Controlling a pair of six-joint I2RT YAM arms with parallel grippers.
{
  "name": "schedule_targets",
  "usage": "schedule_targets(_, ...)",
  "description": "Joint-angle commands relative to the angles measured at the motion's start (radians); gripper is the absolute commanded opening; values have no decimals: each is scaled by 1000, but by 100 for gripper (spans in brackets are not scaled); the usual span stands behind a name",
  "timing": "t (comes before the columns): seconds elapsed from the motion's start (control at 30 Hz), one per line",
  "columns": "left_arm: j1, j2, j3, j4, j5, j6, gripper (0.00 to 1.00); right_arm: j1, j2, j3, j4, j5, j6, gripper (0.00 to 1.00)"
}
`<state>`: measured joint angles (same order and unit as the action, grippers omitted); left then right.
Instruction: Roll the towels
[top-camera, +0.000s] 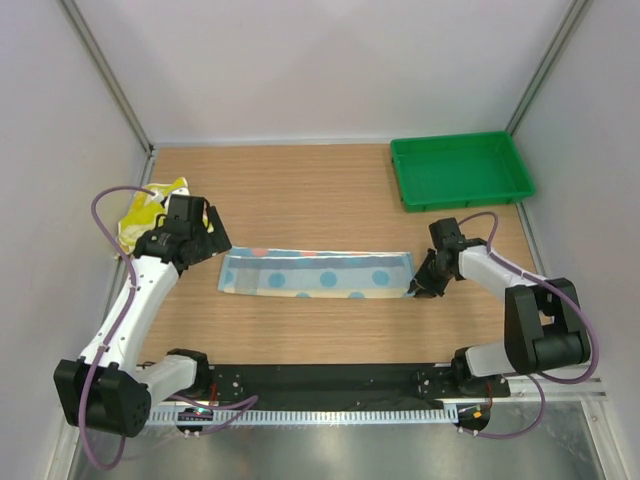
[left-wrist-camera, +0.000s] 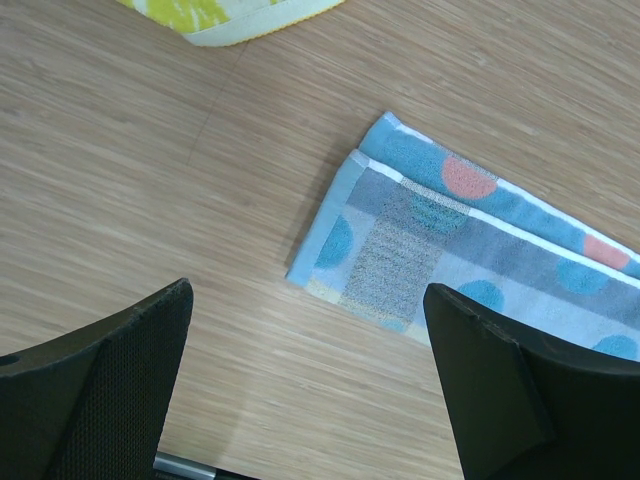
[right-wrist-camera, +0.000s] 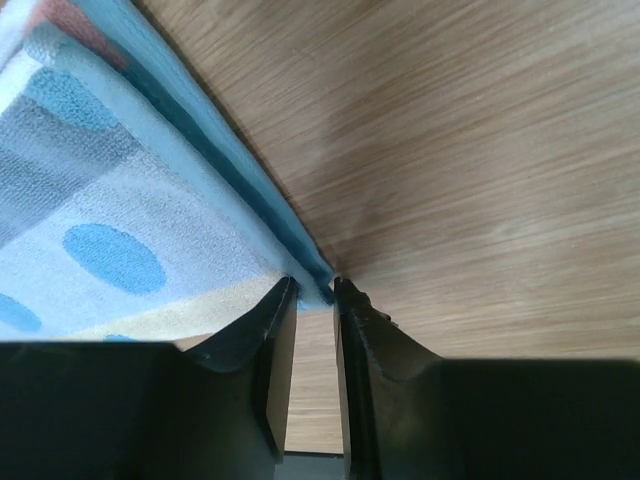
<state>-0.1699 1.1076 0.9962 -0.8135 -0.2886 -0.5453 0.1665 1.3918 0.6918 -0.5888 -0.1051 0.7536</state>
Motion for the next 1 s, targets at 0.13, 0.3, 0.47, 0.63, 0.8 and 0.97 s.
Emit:
schedule_targets(0.13,0,-5,2,5,-20,13,98,5,30,29,38,38,-25,18)
schedule_targets(0.3,0,3,1,5,-18,13,97,1,26,78,-40,141,-63,8)
schedule_targets(0.47,-2,0,-1,7,-15,11,97,-21,10,170,-196,275,-79,4)
schedule_targets(0.63,-2,3,1,8,-1,11,97,-24,-31,250,-289,392,-95,1)
schedule_targets(0.8,-2,1,-1,17,9,8,97,62,-48,322,-301,372,-129,1)
schedule_targets(0.97,-2,11,2,20,16,8,97,249,-5,486,-328,404,-134,1)
